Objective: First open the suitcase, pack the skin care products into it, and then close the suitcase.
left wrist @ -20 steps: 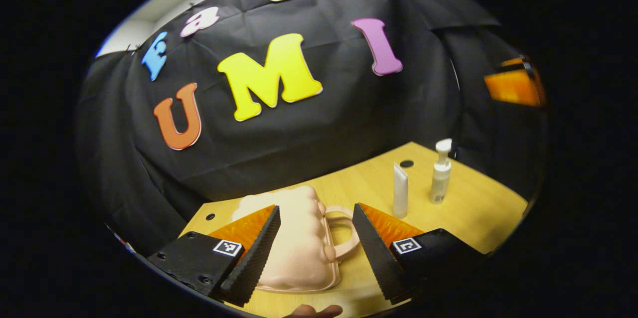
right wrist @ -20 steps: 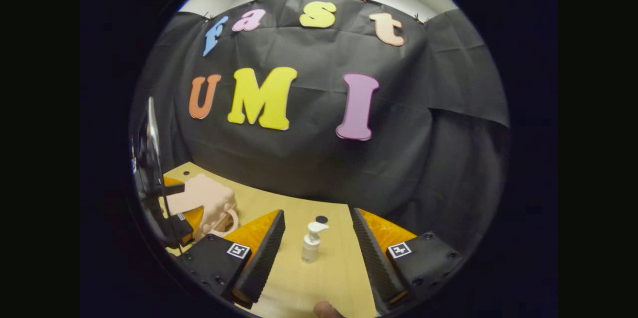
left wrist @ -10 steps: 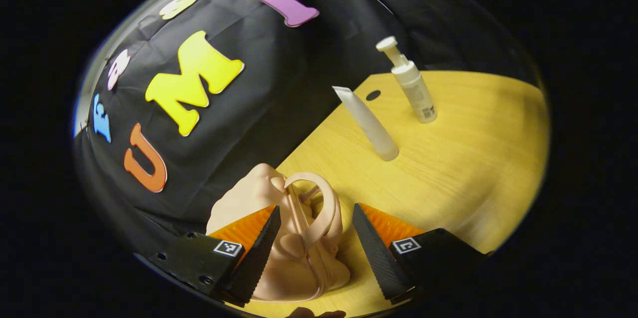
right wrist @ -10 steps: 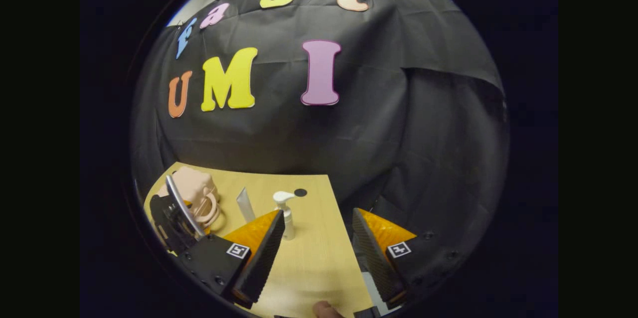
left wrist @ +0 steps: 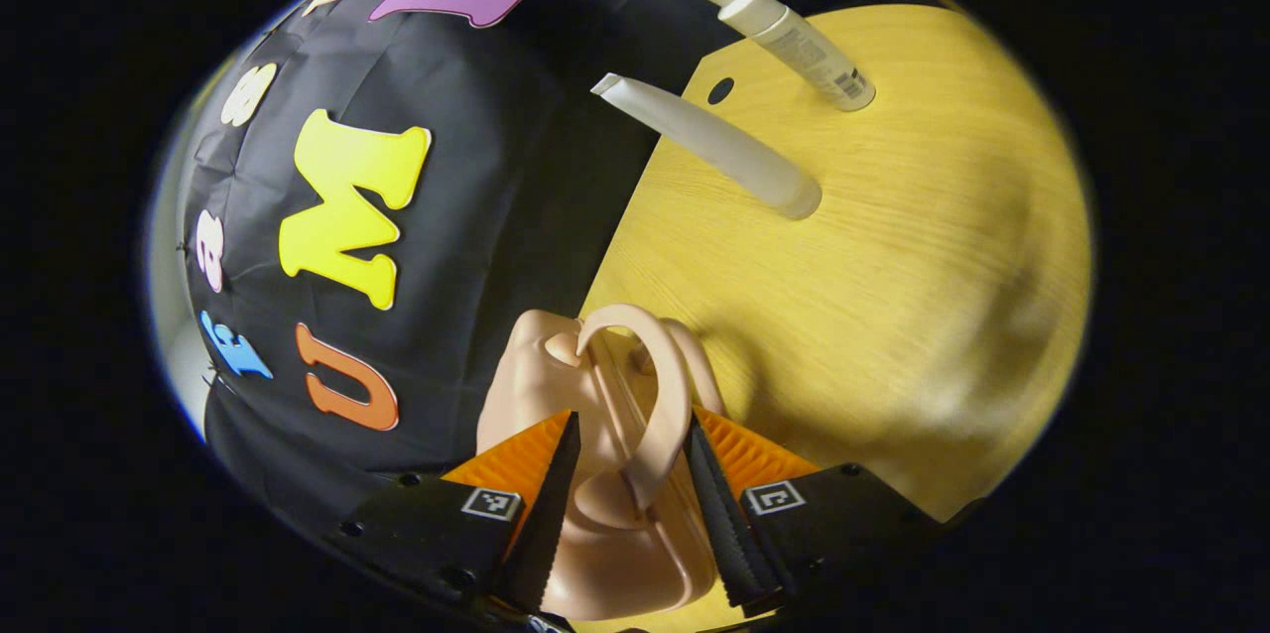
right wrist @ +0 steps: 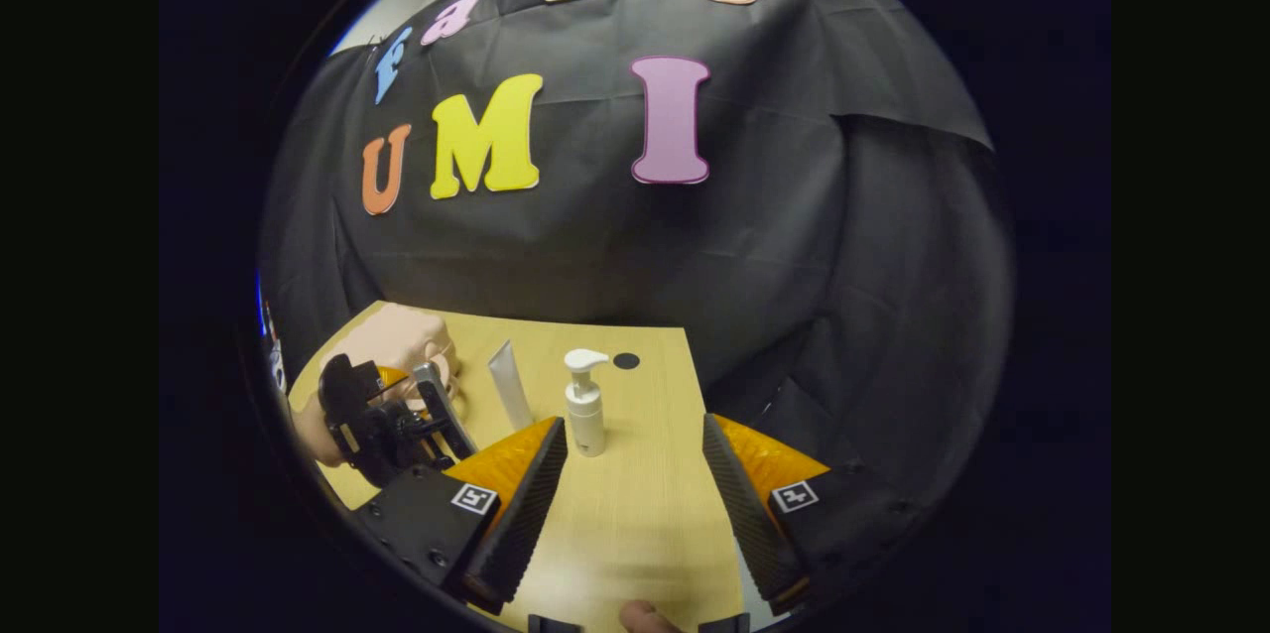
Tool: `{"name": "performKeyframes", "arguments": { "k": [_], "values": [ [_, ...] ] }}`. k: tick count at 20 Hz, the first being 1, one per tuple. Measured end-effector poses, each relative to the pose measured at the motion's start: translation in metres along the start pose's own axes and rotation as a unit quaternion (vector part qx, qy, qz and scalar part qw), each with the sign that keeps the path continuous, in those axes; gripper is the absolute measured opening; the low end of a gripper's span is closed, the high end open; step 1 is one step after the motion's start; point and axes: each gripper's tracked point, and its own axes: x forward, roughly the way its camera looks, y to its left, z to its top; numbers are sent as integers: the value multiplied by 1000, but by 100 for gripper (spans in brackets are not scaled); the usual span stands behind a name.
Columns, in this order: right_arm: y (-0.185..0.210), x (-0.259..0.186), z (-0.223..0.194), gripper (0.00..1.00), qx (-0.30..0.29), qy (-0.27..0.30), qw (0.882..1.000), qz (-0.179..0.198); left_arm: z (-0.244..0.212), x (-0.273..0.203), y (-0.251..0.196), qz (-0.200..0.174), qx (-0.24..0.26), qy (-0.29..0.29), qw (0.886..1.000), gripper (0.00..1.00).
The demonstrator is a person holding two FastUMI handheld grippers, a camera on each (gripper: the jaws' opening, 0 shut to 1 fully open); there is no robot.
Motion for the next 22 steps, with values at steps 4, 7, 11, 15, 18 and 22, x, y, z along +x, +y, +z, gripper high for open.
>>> {"name": "performKeyframes", "arguments": {
  "k": [4, 7, 11, 15, 18, 22],
  "values": [
    [3, -1, -3, 81, -6, 7, 1000, -2, 3, 1, -6, -12, 16, -1, 1000, 49],
    [11, 1, -17, 82, -8, 21, 1000, -12, 6, 2, -11, -25, 34, -5, 999, 29],
    [27, -2, -16, 81, 2, 25, 999, -26, 13, 1, -10, -31, 43, -22, 998, 15],
    [34, -3, -4, 81, 5, 14, 999, -49, 14, -3, -3, -36, 15, -31, 999, 9],
    [38, -3, 10, 81, 12, 4, 997, -72, 19, -6, 10, -52, -17, -46, 997, 4],
    [48, -4, 30, 81, 21, -10, 995, -97, 19, -9, 60, -55, -68, -67, 994, 3]
  ]
}}
